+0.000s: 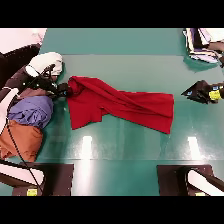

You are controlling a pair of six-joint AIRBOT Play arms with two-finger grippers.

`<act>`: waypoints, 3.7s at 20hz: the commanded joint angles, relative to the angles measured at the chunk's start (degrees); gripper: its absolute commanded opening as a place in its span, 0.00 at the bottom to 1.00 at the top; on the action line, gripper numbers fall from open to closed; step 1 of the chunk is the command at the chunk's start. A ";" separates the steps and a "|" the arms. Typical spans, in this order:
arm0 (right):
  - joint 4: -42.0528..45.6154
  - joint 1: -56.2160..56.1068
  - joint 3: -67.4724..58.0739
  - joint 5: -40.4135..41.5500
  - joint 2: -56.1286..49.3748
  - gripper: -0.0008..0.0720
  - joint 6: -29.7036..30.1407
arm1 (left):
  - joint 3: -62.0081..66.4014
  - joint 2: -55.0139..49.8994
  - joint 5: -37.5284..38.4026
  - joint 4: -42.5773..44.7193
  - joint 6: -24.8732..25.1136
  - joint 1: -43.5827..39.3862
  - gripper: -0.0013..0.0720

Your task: Fold the shirts.

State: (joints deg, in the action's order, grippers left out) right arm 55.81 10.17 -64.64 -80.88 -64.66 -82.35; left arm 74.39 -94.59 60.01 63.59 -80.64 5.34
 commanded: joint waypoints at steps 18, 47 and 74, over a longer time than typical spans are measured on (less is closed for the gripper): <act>-2.08 -3.43 33.33 14.40 -2.21 0.63 -2.25 | 2.01 9.60 0.83 0.22 4.17 0.04 0.05; -1.62 13.60 -38.45 1.27 23.26 0.03 1.42 | 35.80 59.14 -3.96 0.20 -4.94 0.04 0.04; 11.65 -7.28 -33.27 5.73 -33.59 0.03 -2.64 | 5.92 8.63 -9.18 -1.46 3.21 0.04 0.05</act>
State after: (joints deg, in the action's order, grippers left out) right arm 69.28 3.01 -98.30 -87.72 -93.10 -84.99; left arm 79.15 -78.08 59.88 63.48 -80.47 5.32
